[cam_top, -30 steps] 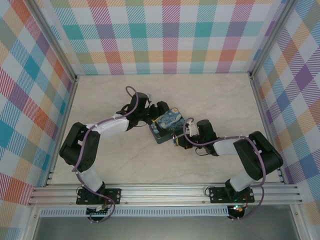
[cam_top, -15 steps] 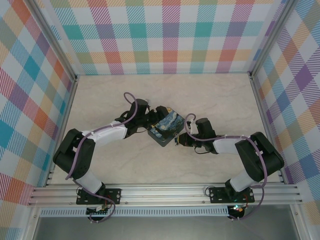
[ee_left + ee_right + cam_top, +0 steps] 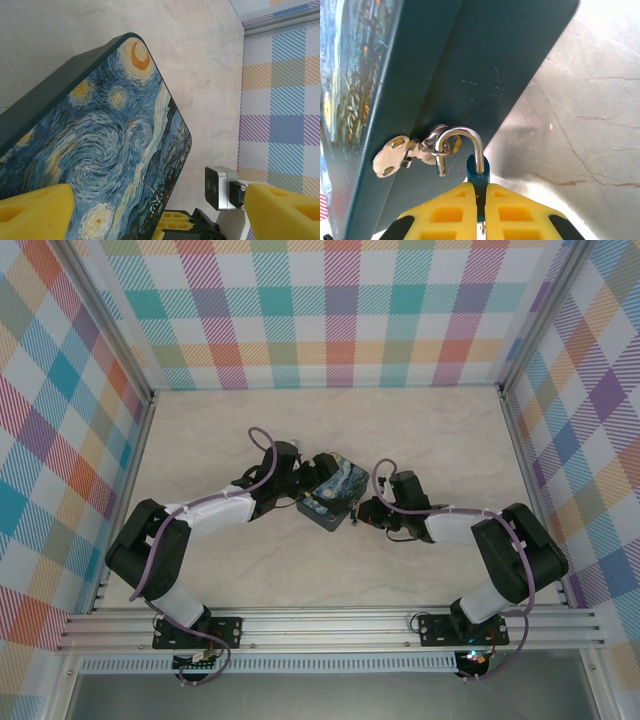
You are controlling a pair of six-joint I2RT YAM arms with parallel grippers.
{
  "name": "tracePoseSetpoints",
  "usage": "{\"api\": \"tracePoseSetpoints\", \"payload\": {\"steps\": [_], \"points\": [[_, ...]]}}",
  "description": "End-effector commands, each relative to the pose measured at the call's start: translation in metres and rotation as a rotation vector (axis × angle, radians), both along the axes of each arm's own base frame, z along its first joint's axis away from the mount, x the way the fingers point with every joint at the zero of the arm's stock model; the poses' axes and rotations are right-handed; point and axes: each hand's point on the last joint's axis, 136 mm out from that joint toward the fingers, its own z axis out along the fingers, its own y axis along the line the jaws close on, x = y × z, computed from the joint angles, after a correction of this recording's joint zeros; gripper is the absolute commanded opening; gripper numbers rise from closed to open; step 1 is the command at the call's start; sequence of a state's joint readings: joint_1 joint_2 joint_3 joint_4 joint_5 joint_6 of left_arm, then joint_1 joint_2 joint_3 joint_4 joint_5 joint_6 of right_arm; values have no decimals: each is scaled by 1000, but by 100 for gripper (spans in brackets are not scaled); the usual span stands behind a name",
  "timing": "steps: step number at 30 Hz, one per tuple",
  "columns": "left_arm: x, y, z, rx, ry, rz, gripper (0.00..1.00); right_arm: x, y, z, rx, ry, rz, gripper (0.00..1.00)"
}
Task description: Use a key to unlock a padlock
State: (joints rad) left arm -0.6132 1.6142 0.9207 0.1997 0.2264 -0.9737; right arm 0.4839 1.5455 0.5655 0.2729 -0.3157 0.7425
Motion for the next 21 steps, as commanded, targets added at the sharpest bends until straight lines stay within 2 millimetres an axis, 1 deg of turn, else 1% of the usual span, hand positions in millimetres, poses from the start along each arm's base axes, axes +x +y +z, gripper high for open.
{"api": "tracePoseSetpoints", "payload": {"steps": [1, 5, 14, 21], "points": [[-36, 10, -58, 112, 181, -18, 89, 16, 5, 17, 31, -16, -52, 10], [-39, 9, -61, 118, 186, -21, 89, 20, 4, 17, 31, 10, -85, 10], [-42, 10, -66, 122, 193, -23, 89, 31, 8, 28, 47, -5, -104, 10], [-44, 11, -69, 124, 197, -19, 90, 36, 8, 31, 50, -8, -121, 10]]}}
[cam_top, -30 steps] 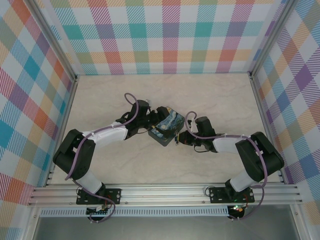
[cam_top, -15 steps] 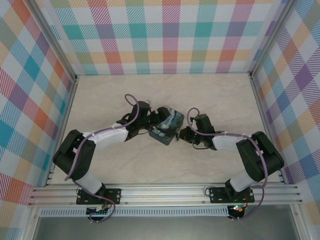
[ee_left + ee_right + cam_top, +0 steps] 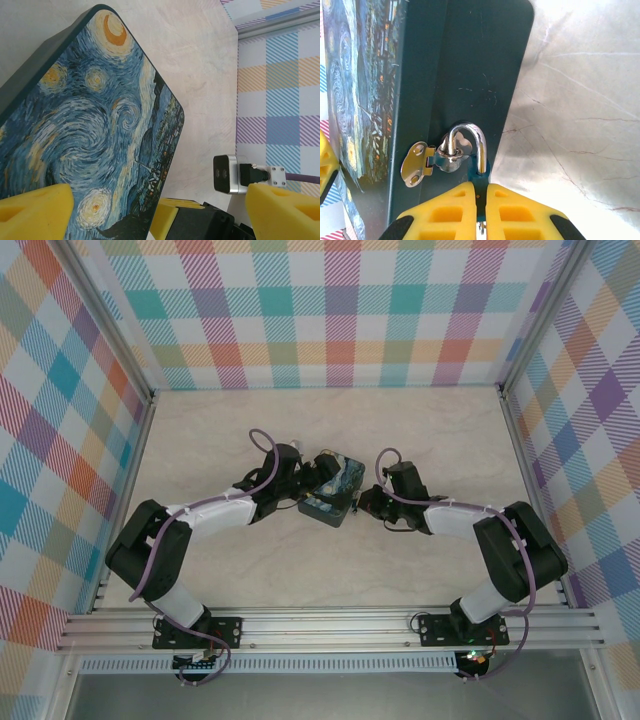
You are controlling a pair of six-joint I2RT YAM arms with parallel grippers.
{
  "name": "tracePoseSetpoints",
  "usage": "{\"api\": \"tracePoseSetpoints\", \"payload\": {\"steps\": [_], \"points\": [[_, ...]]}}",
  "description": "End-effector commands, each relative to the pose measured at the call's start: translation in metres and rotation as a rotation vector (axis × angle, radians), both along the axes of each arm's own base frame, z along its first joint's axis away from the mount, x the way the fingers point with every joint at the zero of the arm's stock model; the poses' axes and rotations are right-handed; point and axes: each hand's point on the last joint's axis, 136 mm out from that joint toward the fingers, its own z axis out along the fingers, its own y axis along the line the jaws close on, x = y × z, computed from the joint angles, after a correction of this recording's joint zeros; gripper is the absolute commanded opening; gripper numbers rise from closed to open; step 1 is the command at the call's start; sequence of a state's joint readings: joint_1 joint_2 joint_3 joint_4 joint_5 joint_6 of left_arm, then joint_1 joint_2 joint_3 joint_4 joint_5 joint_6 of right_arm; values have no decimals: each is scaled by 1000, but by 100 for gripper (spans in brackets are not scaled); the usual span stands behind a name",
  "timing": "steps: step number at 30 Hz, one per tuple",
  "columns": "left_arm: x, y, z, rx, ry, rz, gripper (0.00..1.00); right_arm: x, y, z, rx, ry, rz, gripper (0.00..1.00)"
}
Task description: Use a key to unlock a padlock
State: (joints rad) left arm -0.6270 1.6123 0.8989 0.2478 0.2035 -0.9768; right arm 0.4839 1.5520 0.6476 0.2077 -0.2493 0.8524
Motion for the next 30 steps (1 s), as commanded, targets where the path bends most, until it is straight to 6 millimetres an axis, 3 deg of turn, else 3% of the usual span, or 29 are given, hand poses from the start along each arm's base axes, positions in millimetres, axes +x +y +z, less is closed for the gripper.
{"api": "tracePoseSetpoints", "payload": {"steps": [1, 14, 22, 30], "points": [[-43, 14, -70, 132, 225, -26, 90, 15, 9, 17, 38, -48, -2, 11], [-45, 16, -72, 128, 228, -20, 90, 13, -1, -13, -96, 5, 25, 10], [-46, 22, -75, 149, 229, -4, 90, 21, -3, 8, -71, -80, 6, 11], [-39, 33, -72, 164, 220, 11, 90, 20, -32, 21, -166, -114, -34, 11]]}}
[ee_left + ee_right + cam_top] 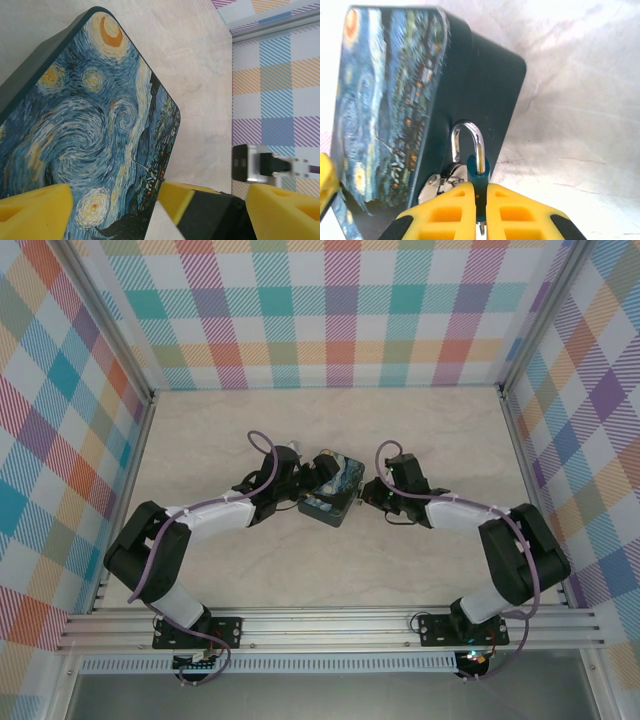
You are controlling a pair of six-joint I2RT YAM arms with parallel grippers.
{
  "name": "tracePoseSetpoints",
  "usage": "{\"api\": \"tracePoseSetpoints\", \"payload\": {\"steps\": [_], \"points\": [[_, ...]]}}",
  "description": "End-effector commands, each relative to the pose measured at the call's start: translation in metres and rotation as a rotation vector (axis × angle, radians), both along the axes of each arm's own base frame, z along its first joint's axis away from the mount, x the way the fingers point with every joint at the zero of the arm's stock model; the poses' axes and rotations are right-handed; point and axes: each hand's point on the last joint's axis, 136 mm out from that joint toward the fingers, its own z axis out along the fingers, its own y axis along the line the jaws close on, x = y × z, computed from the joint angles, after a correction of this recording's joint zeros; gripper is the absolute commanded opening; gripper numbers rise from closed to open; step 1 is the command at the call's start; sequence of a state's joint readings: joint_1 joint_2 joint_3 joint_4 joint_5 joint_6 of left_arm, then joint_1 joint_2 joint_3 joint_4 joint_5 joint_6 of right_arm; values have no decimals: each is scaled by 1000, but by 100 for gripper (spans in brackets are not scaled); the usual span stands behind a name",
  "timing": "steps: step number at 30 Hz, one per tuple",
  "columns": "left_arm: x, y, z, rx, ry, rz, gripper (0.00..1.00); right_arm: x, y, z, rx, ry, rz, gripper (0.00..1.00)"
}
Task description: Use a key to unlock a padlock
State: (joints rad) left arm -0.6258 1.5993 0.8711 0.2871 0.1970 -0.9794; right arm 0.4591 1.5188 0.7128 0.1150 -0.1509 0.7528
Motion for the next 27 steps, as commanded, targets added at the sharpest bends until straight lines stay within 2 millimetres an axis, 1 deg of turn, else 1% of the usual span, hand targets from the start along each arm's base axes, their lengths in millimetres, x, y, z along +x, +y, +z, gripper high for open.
{"api": "tracePoseSetpoints", "payload": {"steps": [1, 3, 6, 9, 11, 14, 17, 20, 22, 25, 27], "points": [[-38, 32, -72, 179, 239, 5, 91, -3, -18, 5, -67, -23, -9, 11], [-33, 36, -70, 187, 233, 9, 91, -7, -26, 9, -82, -30, -12, 11], [-26, 43, -69, 193, 231, 19, 91, -16, -34, 18, -109, -53, 18, 11], [-18, 50, -69, 198, 228, 31, 91, -28, -35, 28, -133, -65, 86, 12], [-11, 54, -68, 200, 225, 35, 91, -39, -31, 32, -125, -58, 142, 11], [-1, 59, -66, 209, 216, 41, 91, -57, -29, 31, -117, -7, 198, 12], [12, 64, -62, 206, 204, 52, 91, -74, -26, 25, -86, 56, 239, 11], [25, 66, -50, 189, 174, 53, 91, -90, -19, 20, -32, 106, 271, 11], [33, 66, -38, 170, 139, 48, 91, -98, -12, 17, -6, 136, 293, 11], [43, 66, -14, 153, 73, 38, 93, -108, -1, 12, 12, 174, 332, 11], [47, 71, 5, 148, 28, 43, 93, -113, 6, 8, 16, 202, 357, 11]]}}
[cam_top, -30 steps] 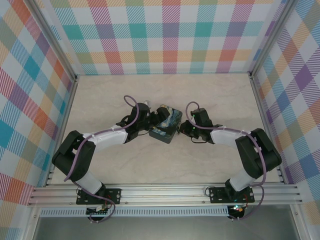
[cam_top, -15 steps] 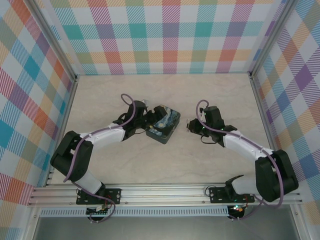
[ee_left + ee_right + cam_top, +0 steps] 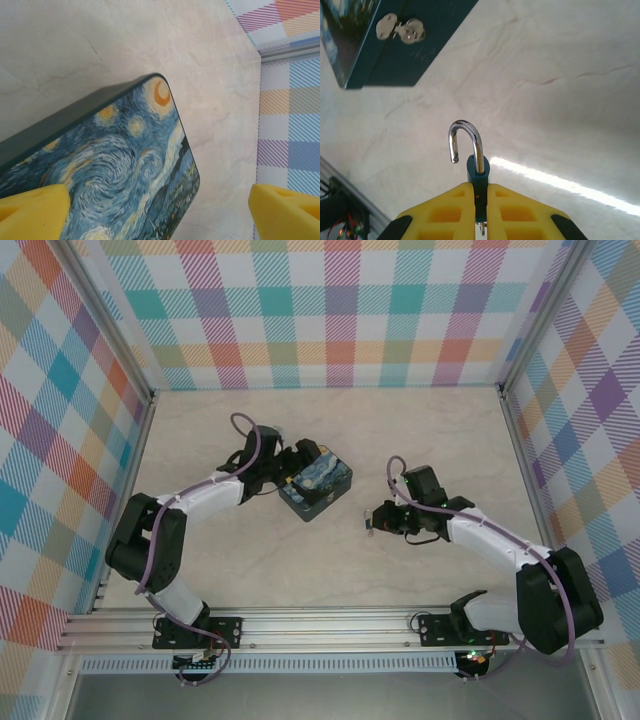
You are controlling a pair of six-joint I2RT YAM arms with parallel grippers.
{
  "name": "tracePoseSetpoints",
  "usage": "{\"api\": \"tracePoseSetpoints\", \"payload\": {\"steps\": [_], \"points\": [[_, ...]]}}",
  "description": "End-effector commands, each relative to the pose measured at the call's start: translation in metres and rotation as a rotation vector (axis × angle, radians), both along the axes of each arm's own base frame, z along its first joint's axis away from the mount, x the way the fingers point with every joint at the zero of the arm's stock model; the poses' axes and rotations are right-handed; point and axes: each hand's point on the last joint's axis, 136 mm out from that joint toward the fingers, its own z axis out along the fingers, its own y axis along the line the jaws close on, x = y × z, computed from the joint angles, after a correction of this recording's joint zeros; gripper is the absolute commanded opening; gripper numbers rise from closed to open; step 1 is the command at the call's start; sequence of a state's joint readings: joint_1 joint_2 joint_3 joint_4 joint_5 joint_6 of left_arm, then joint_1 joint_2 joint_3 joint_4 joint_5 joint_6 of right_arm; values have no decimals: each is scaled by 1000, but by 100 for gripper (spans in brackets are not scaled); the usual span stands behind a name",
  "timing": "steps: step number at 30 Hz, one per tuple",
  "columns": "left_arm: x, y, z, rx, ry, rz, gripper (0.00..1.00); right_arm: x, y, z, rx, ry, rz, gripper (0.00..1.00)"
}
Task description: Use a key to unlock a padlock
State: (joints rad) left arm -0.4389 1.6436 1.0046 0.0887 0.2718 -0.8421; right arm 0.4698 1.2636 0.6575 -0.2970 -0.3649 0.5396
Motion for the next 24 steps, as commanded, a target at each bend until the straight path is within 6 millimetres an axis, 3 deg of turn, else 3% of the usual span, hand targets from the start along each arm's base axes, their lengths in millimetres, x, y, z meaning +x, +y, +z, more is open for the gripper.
{"api": "tracePoseSetpoints", "payload": {"steps": [1, 5, 12, 17, 24], "points": [[1, 16, 14, 45, -22, -2, 93, -16, 16, -5, 35, 80, 59, 11], [-3, 38, 51, 56, -126, 41, 96, -19, 28, -9, 33, 109, 82, 11], [-34, 100, 91, 192, -270, 192, 100, -22, 47, -19, 31, 157, 121, 11], [-57, 136, 105, 262, -320, 295, 100, -25, 51, -30, 20, 204, 128, 11], [-75, 160, 119, 282, -393, 391, 100, -28, 46, -48, -20, 253, 117, 12]]}}
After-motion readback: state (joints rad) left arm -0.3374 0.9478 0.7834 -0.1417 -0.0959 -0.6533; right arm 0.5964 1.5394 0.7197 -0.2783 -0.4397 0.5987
